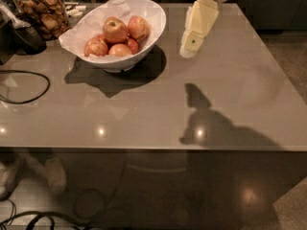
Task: Pick apple from white bowl
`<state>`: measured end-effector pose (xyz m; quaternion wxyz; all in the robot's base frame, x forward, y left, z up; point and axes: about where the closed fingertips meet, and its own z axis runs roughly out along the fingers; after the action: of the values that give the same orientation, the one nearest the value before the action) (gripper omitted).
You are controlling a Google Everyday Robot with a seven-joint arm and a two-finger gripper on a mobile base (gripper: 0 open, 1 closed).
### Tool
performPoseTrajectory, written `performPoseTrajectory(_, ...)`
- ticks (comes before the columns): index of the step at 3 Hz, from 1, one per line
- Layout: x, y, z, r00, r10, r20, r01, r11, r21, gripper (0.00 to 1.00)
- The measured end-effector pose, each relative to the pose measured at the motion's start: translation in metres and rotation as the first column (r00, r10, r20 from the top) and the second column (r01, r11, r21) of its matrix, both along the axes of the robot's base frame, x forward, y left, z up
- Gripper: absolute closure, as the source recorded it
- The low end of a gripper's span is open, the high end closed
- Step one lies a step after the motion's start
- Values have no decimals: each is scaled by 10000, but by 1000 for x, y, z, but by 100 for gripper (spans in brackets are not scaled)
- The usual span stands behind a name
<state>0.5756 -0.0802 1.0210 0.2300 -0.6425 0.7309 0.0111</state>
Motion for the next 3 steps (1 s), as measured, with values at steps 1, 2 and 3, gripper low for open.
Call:
performPoseTrajectory(1, 3, 0, -1, 9999, 111, 123, -111, 9999, -30, 0)
performPoseTrajectory(2, 24, 12, -4, 9998, -179, 75, 176, 9990, 402, 0)
performPoseTrajectory(3, 84, 49, -19, 9986, -174, -506, 214, 9966, 794, 0)
